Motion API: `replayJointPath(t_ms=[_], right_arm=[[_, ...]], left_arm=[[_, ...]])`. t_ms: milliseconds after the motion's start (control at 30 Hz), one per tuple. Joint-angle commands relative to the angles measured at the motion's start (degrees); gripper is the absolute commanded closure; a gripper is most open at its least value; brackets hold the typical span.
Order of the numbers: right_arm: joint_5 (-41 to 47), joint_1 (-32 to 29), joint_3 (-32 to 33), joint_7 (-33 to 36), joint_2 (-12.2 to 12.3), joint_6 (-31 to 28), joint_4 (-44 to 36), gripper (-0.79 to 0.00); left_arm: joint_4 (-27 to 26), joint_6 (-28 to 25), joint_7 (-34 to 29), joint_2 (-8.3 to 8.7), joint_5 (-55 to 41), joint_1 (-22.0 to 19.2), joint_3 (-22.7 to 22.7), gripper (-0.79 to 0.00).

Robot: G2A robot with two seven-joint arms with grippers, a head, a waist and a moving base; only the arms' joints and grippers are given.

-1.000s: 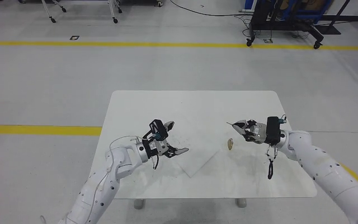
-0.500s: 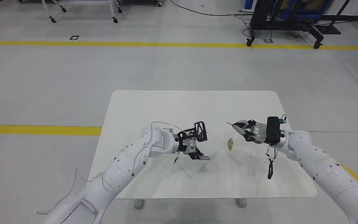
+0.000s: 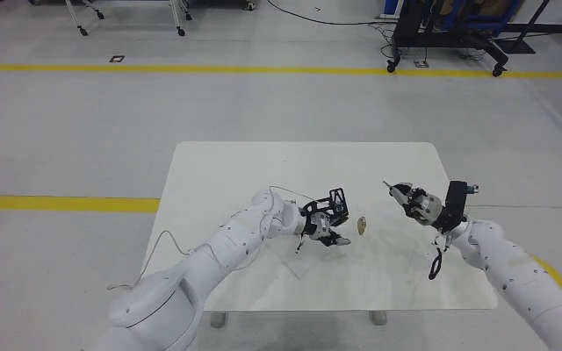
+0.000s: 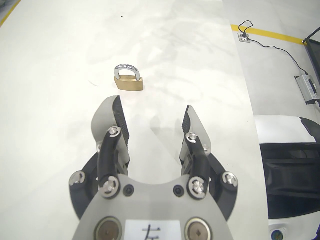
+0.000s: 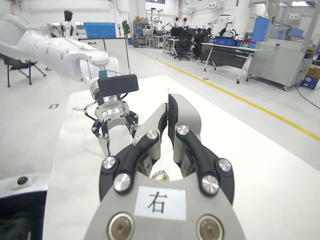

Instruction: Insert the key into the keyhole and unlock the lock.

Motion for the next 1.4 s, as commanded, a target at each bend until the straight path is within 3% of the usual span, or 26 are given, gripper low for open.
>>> replayJointPath(t_ms=[0,167,400,767,800,833,867,933,1367], right_arm=[[2.7,-1.3,1.1,-0.1,0.1,0.1,1.9,0.000],[6.0,-5.3,4.7,-0.4,0.8,0.4,2.0,0.000],[5.9,-8.3,8.2,0.5,1.1,-0.5,0.2,0.000],[5.7,-10.1,11.7,1.8,0.4,-1.8,-0.4,0.000],[5.7,-10.2,12.0,2.0,0.3,-2.0,-0.5,0.000],[5.7,-10.3,12.3,2.0,0.2,-2.0,-0.5,0.000],[5.6,-10.4,12.6,2.1,0.1,-2.1,-0.5,0.000],[5.8,-10.6,13.2,2.3,-0.1,-2.3,-0.5,0.000],[6.0,-11.5,15.6,3.3,-0.9,-3.3,-0.3,0.000]], left_arm=[[2.7,0.4,1.6,-1.52,0.0,-0.4,0.6,-0.357],[7.4,2.2,4.7,-4.66,1.2,-1.1,1.9,-0.323],[12.1,5.9,8.7,-8.23,1.6,-1.4,2.5,-0.348],[17.2,12.1,8.9,-13.10,0.5,-0.7,2.5,-0.376],[17.7,13.4,9.2,-13.44,0.4,-0.6,2.4,-0.400],[18.1,14.9,9.6,-13.77,0.3,-0.4,2.3,-0.520],[18.5,16.5,10.0,-14.09,0.1,-0.2,2.1,-0.539],[19.1,18.5,10.8,-14.67,-0.3,0.2,1.8,-0.388],[22.0,20.5,9.9,-17.24,0.2,0.9,1.5,-0.372]])
